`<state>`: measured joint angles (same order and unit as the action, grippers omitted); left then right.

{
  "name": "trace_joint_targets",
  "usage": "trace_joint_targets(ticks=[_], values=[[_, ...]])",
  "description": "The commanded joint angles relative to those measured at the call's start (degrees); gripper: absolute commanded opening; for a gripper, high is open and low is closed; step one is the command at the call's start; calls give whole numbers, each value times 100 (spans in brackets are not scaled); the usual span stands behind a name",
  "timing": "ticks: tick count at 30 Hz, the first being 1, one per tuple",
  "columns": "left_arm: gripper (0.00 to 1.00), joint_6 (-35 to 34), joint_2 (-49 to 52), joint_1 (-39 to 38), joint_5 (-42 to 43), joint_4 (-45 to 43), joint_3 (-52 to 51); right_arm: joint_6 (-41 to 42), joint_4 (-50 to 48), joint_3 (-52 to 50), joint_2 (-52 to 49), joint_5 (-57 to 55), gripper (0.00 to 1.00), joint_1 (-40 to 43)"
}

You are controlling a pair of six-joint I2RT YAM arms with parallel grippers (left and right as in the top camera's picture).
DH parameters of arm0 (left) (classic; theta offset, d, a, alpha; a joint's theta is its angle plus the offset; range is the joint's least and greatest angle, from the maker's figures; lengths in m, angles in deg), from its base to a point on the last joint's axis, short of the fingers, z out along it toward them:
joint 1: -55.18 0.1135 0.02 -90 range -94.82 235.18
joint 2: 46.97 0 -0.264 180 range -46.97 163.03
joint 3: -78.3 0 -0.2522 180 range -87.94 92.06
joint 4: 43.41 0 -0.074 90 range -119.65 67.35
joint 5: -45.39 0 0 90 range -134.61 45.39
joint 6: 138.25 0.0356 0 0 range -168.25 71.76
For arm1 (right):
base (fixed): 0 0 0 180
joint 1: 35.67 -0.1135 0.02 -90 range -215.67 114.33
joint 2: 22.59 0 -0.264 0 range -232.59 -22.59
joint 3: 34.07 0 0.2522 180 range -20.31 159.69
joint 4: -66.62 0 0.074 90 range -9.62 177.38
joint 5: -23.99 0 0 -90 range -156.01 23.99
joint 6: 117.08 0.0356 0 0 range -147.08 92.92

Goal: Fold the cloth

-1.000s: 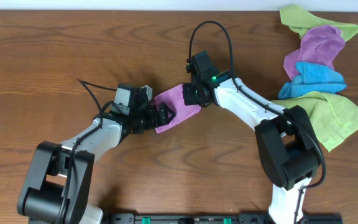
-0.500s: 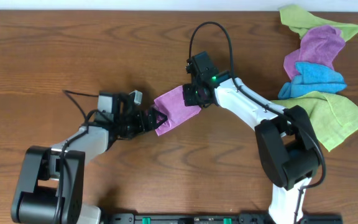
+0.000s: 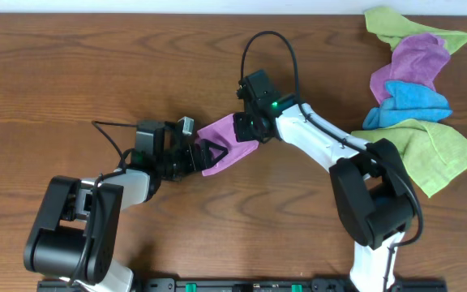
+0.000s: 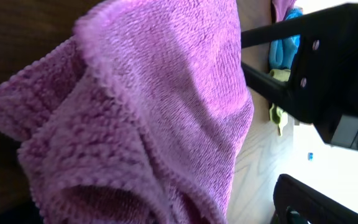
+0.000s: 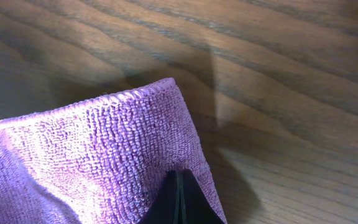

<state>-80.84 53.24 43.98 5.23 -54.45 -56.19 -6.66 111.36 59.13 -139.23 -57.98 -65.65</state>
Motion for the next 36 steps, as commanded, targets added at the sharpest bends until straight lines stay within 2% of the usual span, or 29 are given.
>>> trace_joint_targets(ticks=[1,2,3,4,5,11,16,19,22,30,34,36], values=[[91,-232,695,-94,-887,481,-470,72,4,79,-72,76,1,17],[57,-234,693,-68,-887,481,-468,72,17,79,-72,79,1,81],[36,-234,693,-44,-885,481,-463,70,42,79,-70,79,1,125],[11,-234,693,-17,-887,481,-459,35,74,79,-70,79,1,164],[6,-234,693,26,-890,479,-446,7,129,81,-63,74,1,225],[6,-232,544,372,-496,490,-55,-175,643,81,225,-42,1,610],[6,-87,-221,750,-514,994,761,-479,1058,81,946,-400,1,914],[6,195,-745,1099,-748,1526,1458,-599,1200,81,1451,-494,1,1027],[6,389,-1169,1735,-1364,1882,2214,-704,1241,81,2002,-503,1,1073],[6,341,-1038,3091,-1617,1843,2603,-721,1399,81,2441,-496,1,1071],[5,310,-728,3359,-1624,1762,2603,-719,1541,81,2439,-459,1,1029],[6,87,-476,3405,-1620,1521,2603,-719,1609,79,2439,-457,1,1001]])
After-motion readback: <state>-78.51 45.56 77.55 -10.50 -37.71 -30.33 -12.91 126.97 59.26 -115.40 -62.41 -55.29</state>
